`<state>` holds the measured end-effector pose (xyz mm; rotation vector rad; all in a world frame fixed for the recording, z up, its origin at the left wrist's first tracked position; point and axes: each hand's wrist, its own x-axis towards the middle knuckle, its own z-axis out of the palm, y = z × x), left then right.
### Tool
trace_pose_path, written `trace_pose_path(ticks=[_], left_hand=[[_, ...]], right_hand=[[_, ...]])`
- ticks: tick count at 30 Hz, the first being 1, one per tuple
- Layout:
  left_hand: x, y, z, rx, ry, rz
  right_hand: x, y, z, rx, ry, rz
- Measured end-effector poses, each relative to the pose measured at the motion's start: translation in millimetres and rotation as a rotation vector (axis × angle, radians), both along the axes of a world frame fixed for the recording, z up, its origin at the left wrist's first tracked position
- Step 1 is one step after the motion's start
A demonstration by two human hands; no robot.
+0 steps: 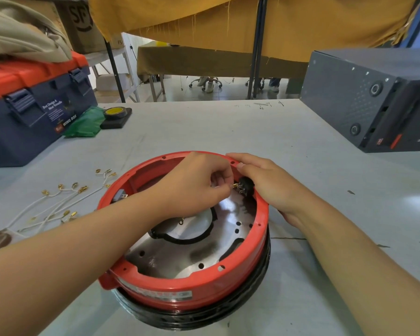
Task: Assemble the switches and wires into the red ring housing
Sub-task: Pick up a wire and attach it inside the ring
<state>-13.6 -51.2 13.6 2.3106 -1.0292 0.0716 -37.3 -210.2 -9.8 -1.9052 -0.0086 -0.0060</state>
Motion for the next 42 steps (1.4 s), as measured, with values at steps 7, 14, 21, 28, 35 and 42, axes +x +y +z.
trace_pose_path(ticks=[7,14,21,28,35,42], left_hand=[[-1.4,-0.8,0.2,0.0,-0.001,0.012],[-1.7,-0.9,0.0,0.015,-0.042,-0.005],[-1.7,-1.1,-1.2,0.028,-0.094,-0.025],[-1.9,-1.4,-1.9,0.035,-0.139,-0.034],[-1.3,-1.5,-3.9,0.039,-0.174,-0.041],[-0.3,-3.3,-5.7,0.035,-0.193,-0.047]], right_hand=[[-1.5,0.4,0.3,-0.042,-0.007,-0.008],[-1.6,1.8,0.4,-0.114,-0.036,-0.009],[-1.8,2.3,0.3,-0.157,-0.049,-0.005],[-2.8,3.0,1.5,-0.159,-0.054,-0.011],[-5.1,3.9,2.6,-0.162,-0.058,-0.019],[-6.0,4.5,3.4,-0.162,-0.052,-0.013]])
